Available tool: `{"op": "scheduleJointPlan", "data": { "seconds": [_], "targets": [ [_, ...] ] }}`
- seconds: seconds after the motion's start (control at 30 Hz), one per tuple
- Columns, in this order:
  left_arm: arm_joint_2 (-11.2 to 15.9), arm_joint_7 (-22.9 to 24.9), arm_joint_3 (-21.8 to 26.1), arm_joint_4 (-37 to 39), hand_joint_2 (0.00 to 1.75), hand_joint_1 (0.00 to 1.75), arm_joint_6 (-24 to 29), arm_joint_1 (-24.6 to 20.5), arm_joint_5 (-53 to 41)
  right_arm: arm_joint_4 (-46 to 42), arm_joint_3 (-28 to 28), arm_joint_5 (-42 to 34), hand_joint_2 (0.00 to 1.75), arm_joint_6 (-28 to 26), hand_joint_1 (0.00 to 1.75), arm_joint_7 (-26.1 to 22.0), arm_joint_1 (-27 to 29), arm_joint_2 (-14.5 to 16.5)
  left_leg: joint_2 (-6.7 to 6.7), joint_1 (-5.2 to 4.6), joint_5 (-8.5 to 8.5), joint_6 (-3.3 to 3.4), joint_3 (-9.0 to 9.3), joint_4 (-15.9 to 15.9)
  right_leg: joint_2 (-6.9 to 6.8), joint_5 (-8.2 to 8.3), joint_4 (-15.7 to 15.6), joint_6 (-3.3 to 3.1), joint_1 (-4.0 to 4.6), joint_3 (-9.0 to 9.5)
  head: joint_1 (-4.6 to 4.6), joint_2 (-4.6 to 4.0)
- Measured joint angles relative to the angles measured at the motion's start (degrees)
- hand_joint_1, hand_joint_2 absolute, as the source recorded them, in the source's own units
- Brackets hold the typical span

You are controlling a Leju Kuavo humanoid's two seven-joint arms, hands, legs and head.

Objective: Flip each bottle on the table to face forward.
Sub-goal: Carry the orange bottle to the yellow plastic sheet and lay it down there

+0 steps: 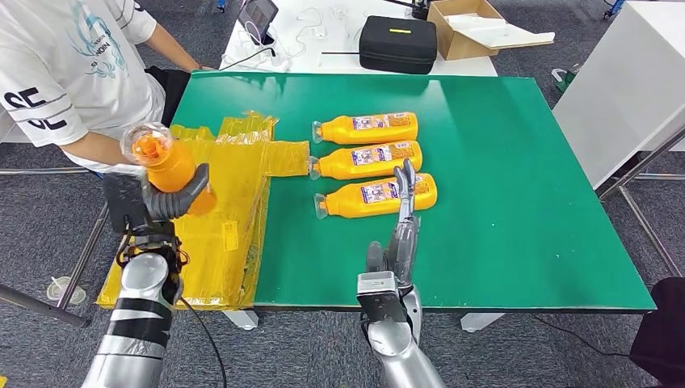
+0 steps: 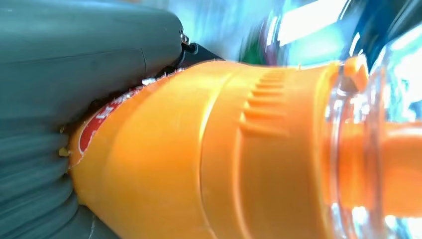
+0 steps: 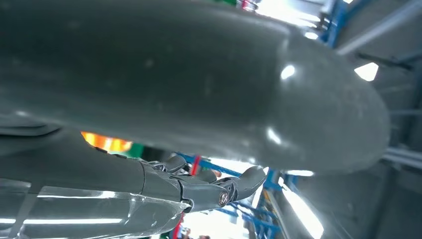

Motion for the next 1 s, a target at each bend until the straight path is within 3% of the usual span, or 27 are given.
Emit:
{"op": "scheduleJointPlan", "data": {
  "seconds": [0.07,0.2,0.33,0.5,0.7,0.87,1.0],
  "targets": [
    [1.16,2.06,-0.50,3.56,1.75,1.75,7.33,-3.27,-11.59,-1.71,0.55,-0.72,0.00,-0.39,0.00,-0.11,0.04,-0.01,0.00,0.01,0.04,-0.01,0.00,0.00,0.00,0.06,0.01,-0.08,0.01,0.00,-0.01,0.00],
    [3.00,6.45,-2.10,10.91,1.75,1.75,13.24,-8.79,-24.27,-4.09,1.55,-1.81,0.00,-0.58,0.00,-0.17,0.02,-0.11,0.01,0.02,0.07,-0.01,0.00,0.00,0.00,0.10,0.02,-0.15,0.02,0.00,-0.01,0.00],
    [4.90,14.34,-5.82,20.84,1.75,1.75,14.08,-14.55,-40.49,-5.29,2.72,-2.45,0.00,-0.48,0.00,-0.17,-0.22,-0.43,0.01,0.02,0.08,-0.02,0.00,0.00,0.00,0.11,0.02,-0.15,0.02,0.01,0.00,0.00],
    [6.37,16.06,-9.07,28.69,1.75,1.75,13.63,-18.29,-44.02,-5.68,3.34,-2.59,0.00,-0.32,0.00,-0.17,-0.28,-0.72,0.04,0.02,0.08,-0.02,0.00,0.00,0.02,0.12,0.03,-0.15,0.02,-0.01,-0.01,0.00],
    [7.94,19.31,-12.75,34.32,1.75,1.75,5.92,-20.63,-52.17,-5.84,3.87,-2.77,0.00,1.57,0.00,-0.17,-0.28,-1.09,0.04,0.03,0.07,-0.02,0.00,-0.01,0.02,0.11,0.03,-0.15,0.03,-0.01,-0.01,0.00],
    [9.24,18.37,-14.58,38.14,1.75,1.75,-2.82,-21.83,-53.47,-5.79,4.04,-3.45,0.00,3.29,0.00,-0.17,-0.26,-1.54,0.07,0.03,0.08,-0.02,0.00,-0.01,0.02,0.12,0.03,-0.15,0.03,-0.01,0.01,0.00],
    [9.93,17.69,-14.96,39.77,1.75,1.75,-6.42,-22.49,-53.30,-5.55,4.07,-3.92,0.00,4.13,0.00,-0.17,-0.27,-1.58,0.05,0.03,0.08,-0.03,-0.01,0.00,0.02,0.12,0.03,-0.15,0.03,-0.01,0.00,0.00]
  ]
}}
